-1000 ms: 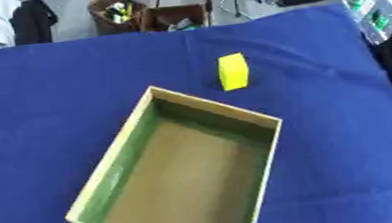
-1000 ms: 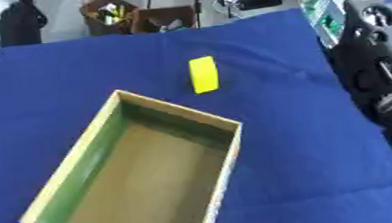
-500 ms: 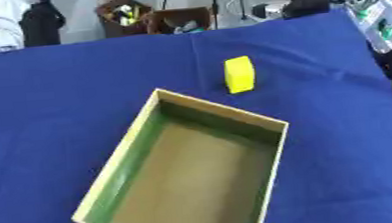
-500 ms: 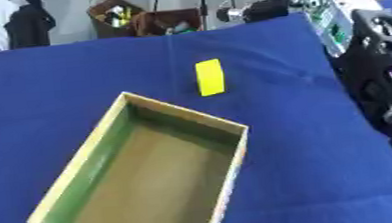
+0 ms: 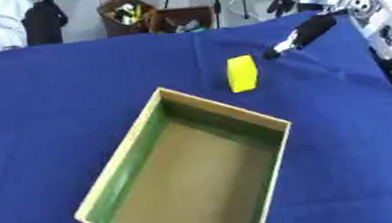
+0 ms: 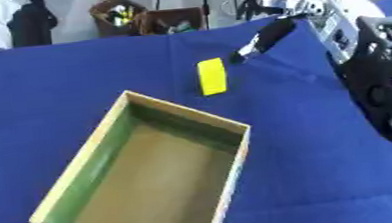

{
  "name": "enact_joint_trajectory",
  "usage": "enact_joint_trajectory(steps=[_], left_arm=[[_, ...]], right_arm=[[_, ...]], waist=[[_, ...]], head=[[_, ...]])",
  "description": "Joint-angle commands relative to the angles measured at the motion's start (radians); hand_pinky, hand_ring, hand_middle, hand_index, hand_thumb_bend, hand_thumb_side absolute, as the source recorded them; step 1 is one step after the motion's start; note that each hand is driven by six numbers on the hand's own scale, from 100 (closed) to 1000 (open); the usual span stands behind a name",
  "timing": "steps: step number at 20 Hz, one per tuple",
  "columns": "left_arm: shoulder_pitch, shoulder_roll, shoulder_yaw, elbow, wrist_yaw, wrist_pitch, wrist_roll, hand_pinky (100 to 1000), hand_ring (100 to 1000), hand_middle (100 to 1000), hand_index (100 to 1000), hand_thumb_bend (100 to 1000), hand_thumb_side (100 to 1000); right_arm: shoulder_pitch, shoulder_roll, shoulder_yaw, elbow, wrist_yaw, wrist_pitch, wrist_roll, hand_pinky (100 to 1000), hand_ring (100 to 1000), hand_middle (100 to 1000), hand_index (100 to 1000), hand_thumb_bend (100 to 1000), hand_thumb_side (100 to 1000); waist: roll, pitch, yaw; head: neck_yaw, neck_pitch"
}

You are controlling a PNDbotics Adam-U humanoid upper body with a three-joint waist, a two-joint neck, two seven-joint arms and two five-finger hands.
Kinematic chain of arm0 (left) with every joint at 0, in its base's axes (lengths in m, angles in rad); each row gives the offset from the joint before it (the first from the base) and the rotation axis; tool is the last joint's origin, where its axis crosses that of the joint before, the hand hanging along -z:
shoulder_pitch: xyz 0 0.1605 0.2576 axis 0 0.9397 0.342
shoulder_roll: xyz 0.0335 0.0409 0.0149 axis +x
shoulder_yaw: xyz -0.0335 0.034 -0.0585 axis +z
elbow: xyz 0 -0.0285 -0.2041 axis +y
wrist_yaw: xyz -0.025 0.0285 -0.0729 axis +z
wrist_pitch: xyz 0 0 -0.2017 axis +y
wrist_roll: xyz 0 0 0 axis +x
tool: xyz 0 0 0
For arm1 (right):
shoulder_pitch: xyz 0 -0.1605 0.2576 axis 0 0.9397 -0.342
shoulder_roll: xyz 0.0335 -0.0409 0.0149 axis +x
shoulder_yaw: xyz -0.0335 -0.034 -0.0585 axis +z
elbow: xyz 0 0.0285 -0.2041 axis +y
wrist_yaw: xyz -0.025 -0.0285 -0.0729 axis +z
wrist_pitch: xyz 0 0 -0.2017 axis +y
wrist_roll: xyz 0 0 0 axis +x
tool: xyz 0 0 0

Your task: Pick up objects on the table and place them in the box.

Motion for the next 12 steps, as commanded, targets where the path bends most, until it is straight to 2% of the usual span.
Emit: enact_joint_trajectory(steps=[1, 7, 12], left_arm=[[-0.013, 0.013, 0.005, -0.017, 0.004, -0.001, -0.004, 575, 715, 719, 763, 100, 1000], [-0.019, 0.011, 0.004, -0.017, 0.006, -0.001, -0.007, 575, 714, 719, 763, 100, 1000], [-0.023, 0.009, 0.004, -0.017, 0.007, -0.001, -0.007, 575, 714, 719, 763, 100, 1000]], right_arm=[[-0.012, -0.03, 0.001, -0.035, -0.024, -0.013, 0.052, 844, 897, 803, 949, 656, 574], [-0.009, -0.019, 0.003, -0.059, -0.061, -0.006, 0.116, 844, 894, 800, 954, 634, 522], [-0.007, -0.008, 0.017, -0.077, -0.092, -0.008, 0.144, 842, 892, 800, 952, 625, 514]], waist=[[-0.001, -0.017, 0.003], [-0.002, -0.01, 0.007], [-0.004, -0.004, 0.01]], head=[[-0.002, 0.004], [-0.012, 0.005], [-0.021, 0.007]])
